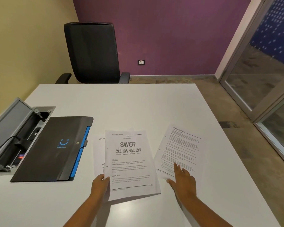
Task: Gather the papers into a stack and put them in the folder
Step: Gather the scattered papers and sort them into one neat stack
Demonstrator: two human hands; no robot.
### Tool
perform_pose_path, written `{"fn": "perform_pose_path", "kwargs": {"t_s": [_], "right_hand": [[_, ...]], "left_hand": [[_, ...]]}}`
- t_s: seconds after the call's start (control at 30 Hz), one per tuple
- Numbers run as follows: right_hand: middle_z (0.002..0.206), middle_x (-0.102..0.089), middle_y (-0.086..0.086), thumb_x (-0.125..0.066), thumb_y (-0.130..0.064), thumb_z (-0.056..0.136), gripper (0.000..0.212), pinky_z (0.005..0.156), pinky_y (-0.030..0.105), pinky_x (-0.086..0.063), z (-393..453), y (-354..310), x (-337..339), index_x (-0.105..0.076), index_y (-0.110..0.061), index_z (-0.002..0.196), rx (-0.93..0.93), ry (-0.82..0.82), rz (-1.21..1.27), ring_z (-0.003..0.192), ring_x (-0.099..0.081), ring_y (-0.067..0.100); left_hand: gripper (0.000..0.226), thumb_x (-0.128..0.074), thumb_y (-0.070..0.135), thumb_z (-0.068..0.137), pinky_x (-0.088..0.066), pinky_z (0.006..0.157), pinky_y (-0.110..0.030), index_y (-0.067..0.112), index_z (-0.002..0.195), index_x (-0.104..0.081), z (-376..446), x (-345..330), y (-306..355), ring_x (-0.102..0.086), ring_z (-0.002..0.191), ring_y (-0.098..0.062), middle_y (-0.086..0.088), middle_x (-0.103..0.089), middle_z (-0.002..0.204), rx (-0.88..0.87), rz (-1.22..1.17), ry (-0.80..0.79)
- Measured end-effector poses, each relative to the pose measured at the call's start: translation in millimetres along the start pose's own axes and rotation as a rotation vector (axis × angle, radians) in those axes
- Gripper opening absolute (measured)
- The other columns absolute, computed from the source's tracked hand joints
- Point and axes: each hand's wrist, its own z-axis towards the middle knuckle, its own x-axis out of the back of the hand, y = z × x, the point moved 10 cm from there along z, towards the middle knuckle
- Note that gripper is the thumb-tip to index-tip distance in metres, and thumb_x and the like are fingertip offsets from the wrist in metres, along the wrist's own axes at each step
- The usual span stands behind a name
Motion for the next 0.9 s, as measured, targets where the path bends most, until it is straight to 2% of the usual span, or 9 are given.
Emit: {"fn": "perform_pose_path", "kwargs": {"t_s": [0.1,0.2,0.27,0.4,0.53,0.63,0.7,0.8,0.9], "right_hand": [[0.154,-0.026,0.003,-0.044,-0.027,0.096,0.058,0.113,0.04,-0.031,-4.1,-5.8,5.2,-0.018,-0.017,0.147,0.023,0.062,0.017,0.141,-0.026,0.023],[0.156,-0.021,0.0,-0.034,-0.002,0.095,0.058,0.117,0.032,-0.023,-6.7,-2.2,6.5,-0.016,-0.02,0.147,0.019,0.108,0.082,0.143,-0.02,0.018],[0.153,-0.028,0.0,-0.031,-0.005,0.097,0.052,0.115,0.03,-0.024,-7.9,3.9,18.2,-0.024,-0.024,0.145,-0.056,0.122,0.271,0.141,-0.027,0.018],[0.143,-0.044,-0.009,-0.034,-0.029,0.098,0.039,0.104,0.029,-0.032,-16.4,-15.5,47.3,-0.043,-0.033,0.136,0.069,0.227,0.4,0.132,-0.04,0.017],[0.149,-0.034,-0.007,-0.034,0.011,0.088,0.067,0.117,0.03,-0.018,-26.4,-61.7,54.3,-0.035,-0.032,0.14,0.33,0.284,0.393,0.14,-0.027,0.013],[0.149,-0.034,-0.008,-0.036,0.011,0.086,0.074,0.116,0.024,-0.003,-35.5,-97.2,43.9,-0.032,-0.041,0.138,0.496,0.234,0.337,0.141,-0.025,0.013],[0.142,-0.046,-0.006,-0.048,0.007,0.08,0.084,0.114,0.023,0.001,-43.9,-116.5,30.1,-0.025,-0.054,0.134,0.629,0.173,0.251,0.135,-0.036,0.013],[0.123,-0.063,-0.013,-0.075,-0.009,0.062,0.084,0.106,0.034,-0.017,-48.9,-124.8,-0.5,-0.039,-0.048,0.127,0.693,0.157,0.022,0.116,-0.058,0.009],[0.126,-0.061,-0.013,-0.074,-0.022,0.068,0.069,0.108,0.045,-0.037,-56.2,-130.0,-15.1,-0.042,-0.04,0.127,0.718,0.037,0.022,0.118,-0.057,0.009]], "left_hand": [[0.011,-0.047,0.008,0.093,-0.047,0.079,-0.04,0.004,0.1,-0.054,0.7,0.8,-2.7,-0.055,0.09,-0.031,-0.014,-0.06,0.101,0.007,0.012,-0.005],[0.013,-0.049,0.01,0.093,-0.048,0.08,-0.042,0.003,0.102,-0.055,0.6,4.0,-3.6,-0.056,0.092,-0.031,-0.015,-0.061,0.103,0.01,0.015,-0.006],[0.012,-0.048,0.009,0.093,-0.047,0.083,-0.043,0.003,0.102,-0.054,1.4,6.4,-3.1,-0.055,0.093,-0.031,-0.014,-0.06,0.102,0.01,0.021,-0.006],[0.012,-0.048,0.009,0.093,-0.047,0.086,-0.044,0.002,0.101,-0.054,3.1,9.3,-5.7,-0.054,0.094,-0.031,-0.015,-0.06,0.104,0.026,0.018,-0.009],[0.023,-0.046,0.016,0.094,-0.051,0.09,-0.049,0.0,0.106,-0.056,6.4,3.0,-17.0,-0.061,0.099,-0.039,-0.021,-0.064,0.109,0.121,-0.03,-0.074],[0.028,-0.046,0.026,0.094,-0.054,0.085,-0.05,0.005,0.109,-0.057,5.7,-2.9,-20.1,-0.064,0.094,-0.039,-0.021,-0.066,0.106,0.164,-0.071,-0.116],[0.036,-0.046,0.036,0.093,-0.055,0.083,-0.047,0.006,0.11,-0.057,6.4,-6.1,-19.3,-0.064,0.095,-0.04,-0.021,-0.066,0.108,0.183,-0.112,-0.125],[0.049,-0.044,0.052,0.088,-0.054,0.084,-0.049,0.01,0.112,-0.053,7.5,-14.5,-17.9,-0.063,0.098,-0.042,-0.023,-0.064,0.11,0.209,-0.122,-0.17],[0.047,-0.046,0.049,0.089,-0.055,0.082,-0.046,0.008,0.111,-0.055,-2.8,-19.9,-11.8,-0.063,0.097,-0.038,-0.02,-0.065,0.11,0.16,0.033,-0.188]]}}
